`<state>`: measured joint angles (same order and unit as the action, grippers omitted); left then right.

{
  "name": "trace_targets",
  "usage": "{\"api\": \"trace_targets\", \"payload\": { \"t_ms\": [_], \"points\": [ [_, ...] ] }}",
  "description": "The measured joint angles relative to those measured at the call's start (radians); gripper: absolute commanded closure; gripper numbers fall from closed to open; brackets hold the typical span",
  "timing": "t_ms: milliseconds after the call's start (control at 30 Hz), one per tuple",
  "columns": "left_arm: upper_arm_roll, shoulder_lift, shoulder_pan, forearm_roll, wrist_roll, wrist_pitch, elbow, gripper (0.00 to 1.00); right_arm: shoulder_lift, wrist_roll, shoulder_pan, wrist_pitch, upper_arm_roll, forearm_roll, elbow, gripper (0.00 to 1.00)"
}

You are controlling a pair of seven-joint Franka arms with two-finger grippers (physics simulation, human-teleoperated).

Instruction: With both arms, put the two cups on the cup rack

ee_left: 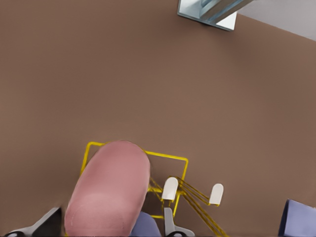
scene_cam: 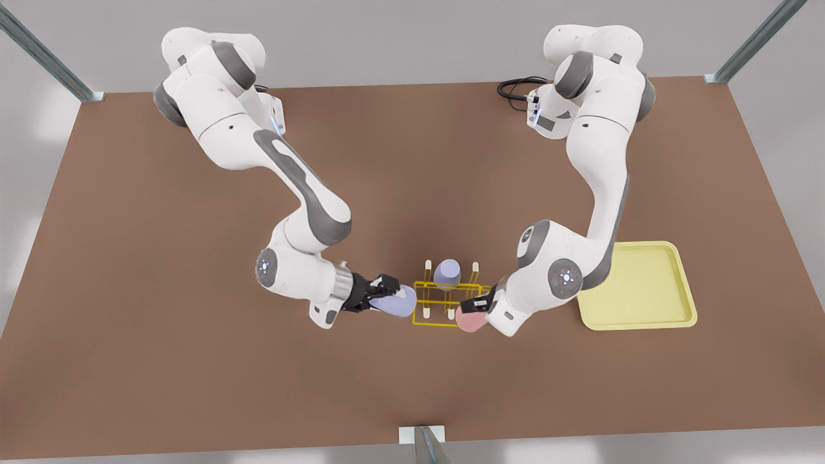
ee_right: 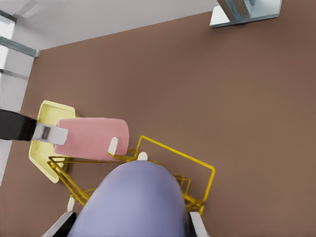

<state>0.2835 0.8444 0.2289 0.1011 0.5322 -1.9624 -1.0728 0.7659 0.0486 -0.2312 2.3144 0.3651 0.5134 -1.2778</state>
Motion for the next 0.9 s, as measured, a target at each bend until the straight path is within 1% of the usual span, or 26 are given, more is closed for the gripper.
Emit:
{"api": "trace_targets", "payload": {
  "t_ms": [133, 200, 300, 333, 367, 400, 433, 467, 567, 633, 667, 700, 900],
  "points": [
    [-0.006, -0.034, -0.019, -0.044, 0.033, 0.034, 0.008, 0.00, 0.042, -0.037, -0.014, 0.001, 0.001, 0.014, 0.044, 0.18],
    [-0.006, -0.105, -0.076, -0.092, 0.047, 0.098, 0.027, 0.00, 0.065, -0.053, -0.023, 0.001, 0.001, 0.017, 0.070, 0.18],
    [0.000, -0.221, -0.142, -0.185, 0.036, 0.249, 0.031, 0.00, 0.085, -0.074, -0.037, 0.007, 0.000, 0.019, 0.086, 0.18],
    [-0.005, -0.316, -0.147, -0.214, 0.019, 0.286, -0.077, 0.00, 0.093, -0.080, -0.041, 0.010, 0.000, 0.019, 0.091, 0.18],
    [-0.029, -0.429, -0.145, -0.233, -0.002, 0.296, -0.234, 0.00, 0.101, -0.086, -0.046, 0.015, 0.000, 0.019, 0.095, 0.18],
    [-0.087, -0.528, -0.124, -0.227, -0.023, 0.292, -0.369, 0.00, 0.109, -0.091, -0.049, 0.019, 0.000, 0.019, 0.097, 0.18],
    [-0.142, -0.594, -0.104, -0.216, -0.044, 0.294, -0.446, 0.00, 0.115, -0.096, -0.054, 0.024, -0.001, 0.019, 0.098, 0.19],
    [-0.176, -0.638, -0.097, -0.207, -0.065, 0.300, -0.486, 0.00, 0.119, -0.101, -0.059, 0.029, -0.001, 0.019, 0.099, 0.18],
    [-0.206, -0.664, -0.104, -0.191, -0.121, 0.323, -0.512, 0.00, 0.128, -0.113, -0.067, 0.044, -0.001, 0.020, 0.100, 0.19],
    [-0.205, -0.663, -0.103, -0.186, -0.154, 0.336, -0.513, 0.00, 0.135, -0.120, -0.070, 0.054, -0.001, 0.020, 0.100, 0.19],
    [-0.190, -0.660, -0.105, -0.184, -0.169, 0.349, -0.510, 0.00, 0.138, -0.124, -0.074, 0.059, -0.001, 0.019, 0.101, 0.17],
    [-0.171, -0.657, -0.102, -0.182, -0.183, 0.360, -0.508, 0.00, 0.140, -0.128, -0.078, 0.064, -0.002, 0.018, 0.103, 0.00],
    [-0.149, -0.646, -0.101, -0.178, -0.253, 0.400, -0.501, 0.00, 0.142, -0.149, -0.082, 0.078, -0.002, 0.015, 0.112, 0.00]
  ]
}}
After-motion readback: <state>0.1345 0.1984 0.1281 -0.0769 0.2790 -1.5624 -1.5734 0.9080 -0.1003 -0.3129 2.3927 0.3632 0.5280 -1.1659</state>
